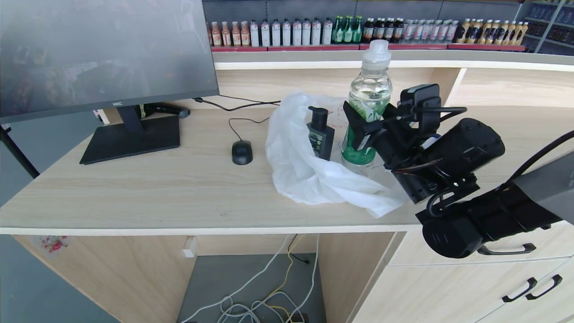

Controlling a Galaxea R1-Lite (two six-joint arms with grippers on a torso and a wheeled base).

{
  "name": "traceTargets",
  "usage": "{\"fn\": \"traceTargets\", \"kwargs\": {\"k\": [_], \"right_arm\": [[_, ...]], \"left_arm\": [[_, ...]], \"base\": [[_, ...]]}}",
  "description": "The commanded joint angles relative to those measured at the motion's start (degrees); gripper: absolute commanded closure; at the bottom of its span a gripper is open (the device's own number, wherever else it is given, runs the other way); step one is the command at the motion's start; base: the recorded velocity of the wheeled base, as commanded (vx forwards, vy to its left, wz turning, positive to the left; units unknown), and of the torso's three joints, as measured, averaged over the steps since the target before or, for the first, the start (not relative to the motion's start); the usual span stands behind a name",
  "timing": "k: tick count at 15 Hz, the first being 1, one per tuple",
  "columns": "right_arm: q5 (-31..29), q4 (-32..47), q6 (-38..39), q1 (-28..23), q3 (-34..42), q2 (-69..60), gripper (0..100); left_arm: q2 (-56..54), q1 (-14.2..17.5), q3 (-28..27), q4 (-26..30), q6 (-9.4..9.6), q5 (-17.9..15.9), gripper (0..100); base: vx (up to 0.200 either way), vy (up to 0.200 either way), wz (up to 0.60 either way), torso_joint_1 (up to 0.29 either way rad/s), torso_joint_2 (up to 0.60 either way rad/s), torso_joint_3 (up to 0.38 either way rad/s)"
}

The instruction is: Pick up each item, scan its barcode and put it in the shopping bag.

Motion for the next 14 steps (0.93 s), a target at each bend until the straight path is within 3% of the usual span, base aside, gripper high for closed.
{"fn": "traceTargets", "kwargs": {"k": [1, 14], "right_arm": [[0.0, -0.1, 0.0, -0.2, -0.1, 2.4, 100], [0.1, -0.1, 0.8, -0.5, 0.7, 4.9, 100]], "left_arm": [[0.0, 0.0, 0.0, 0.0, -0.01, 0.0, 0], [0.0, 0.0, 0.0, 0.0, -0.01, 0.0, 0]], "base": [[0.0, 0.0, 0.0, 0.0, 0.0, 0.0], [0.0, 0.0, 0.0, 0.0, 0.0, 0.0]]}}
